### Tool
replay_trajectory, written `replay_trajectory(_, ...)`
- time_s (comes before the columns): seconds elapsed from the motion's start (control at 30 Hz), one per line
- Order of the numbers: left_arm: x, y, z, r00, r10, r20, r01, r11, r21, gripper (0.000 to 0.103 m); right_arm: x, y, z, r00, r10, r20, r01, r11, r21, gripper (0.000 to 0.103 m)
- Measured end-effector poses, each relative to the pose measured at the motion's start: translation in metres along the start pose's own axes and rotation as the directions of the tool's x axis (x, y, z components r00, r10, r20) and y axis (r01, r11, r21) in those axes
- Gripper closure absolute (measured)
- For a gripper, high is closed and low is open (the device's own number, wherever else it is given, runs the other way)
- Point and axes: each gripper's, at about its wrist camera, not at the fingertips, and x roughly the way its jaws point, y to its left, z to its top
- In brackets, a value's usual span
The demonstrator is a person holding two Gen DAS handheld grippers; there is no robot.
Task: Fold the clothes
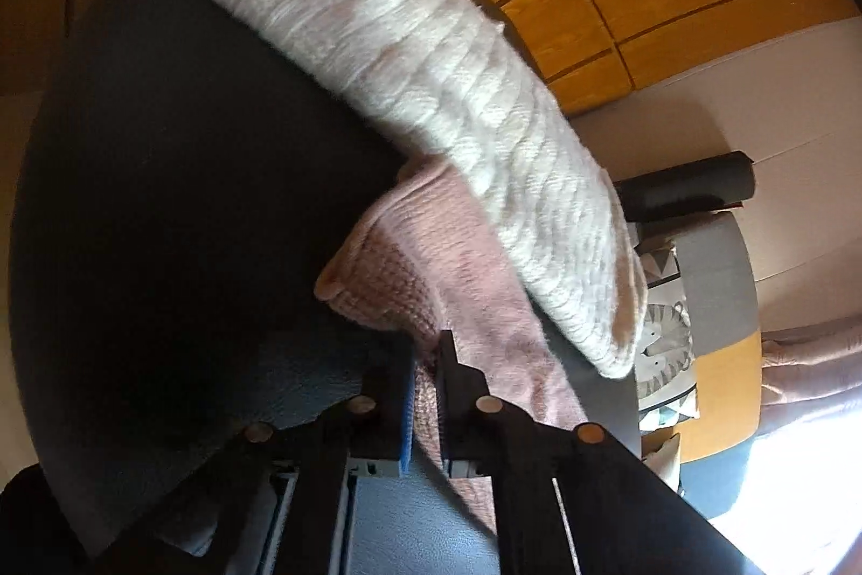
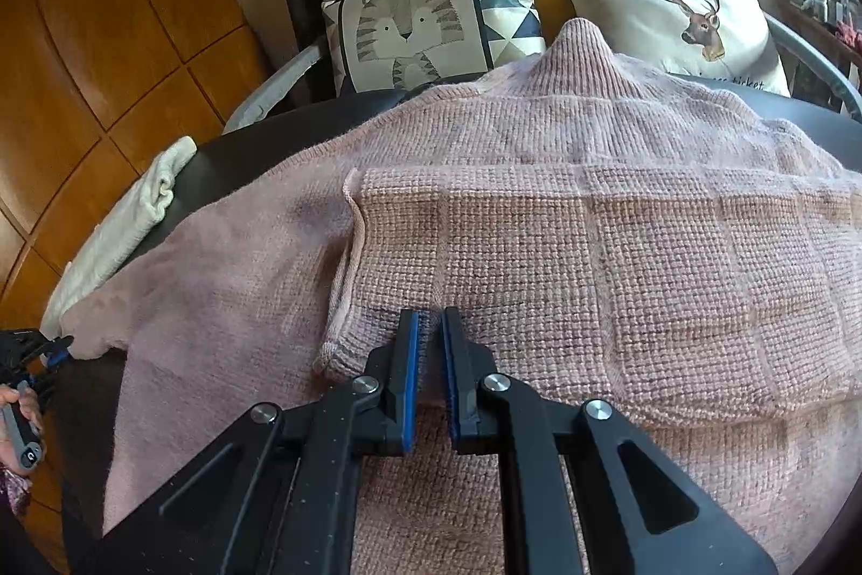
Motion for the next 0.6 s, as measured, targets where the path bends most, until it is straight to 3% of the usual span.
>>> replay_trajectory(0.13, -0.018, -0.043, -0.004, 0.996, -0.085, 0.04, 0.079, 0.99, 0.117, 0.098, -0.002, -0.006, 0.001, 1.0, 0.027, 0.002, -0.027, 0.999, 0.038, 0.094)
replay_trajectory(0.27, -0.034, -0.102, -0.017, 0.981, -0.194, 0.012, 0.184, 0.946, 0.266, 0.098, -0.014, -0.016, 0.004, 0.998, 0.059, 0.012, -0.06, 0.993, 0.104, 0.094)
replay_trajectory(0.47, -0.05, -0.197, -0.069, 0.939, -0.328, -0.107, 0.338, 0.812, 0.476, 0.098, -0.052, -0.027, 0.005, 0.994, 0.09, 0.058, -0.097, 0.987, 0.13, 0.093)
replay_trajectory(0.6, -0.054, -0.254, -0.125, 0.893, -0.389, -0.225, 0.446, 0.702, 0.555, 0.098, -0.074, -0.044, 0.0, 0.99, 0.107, 0.09, -0.121, 0.978, 0.17, 0.093)
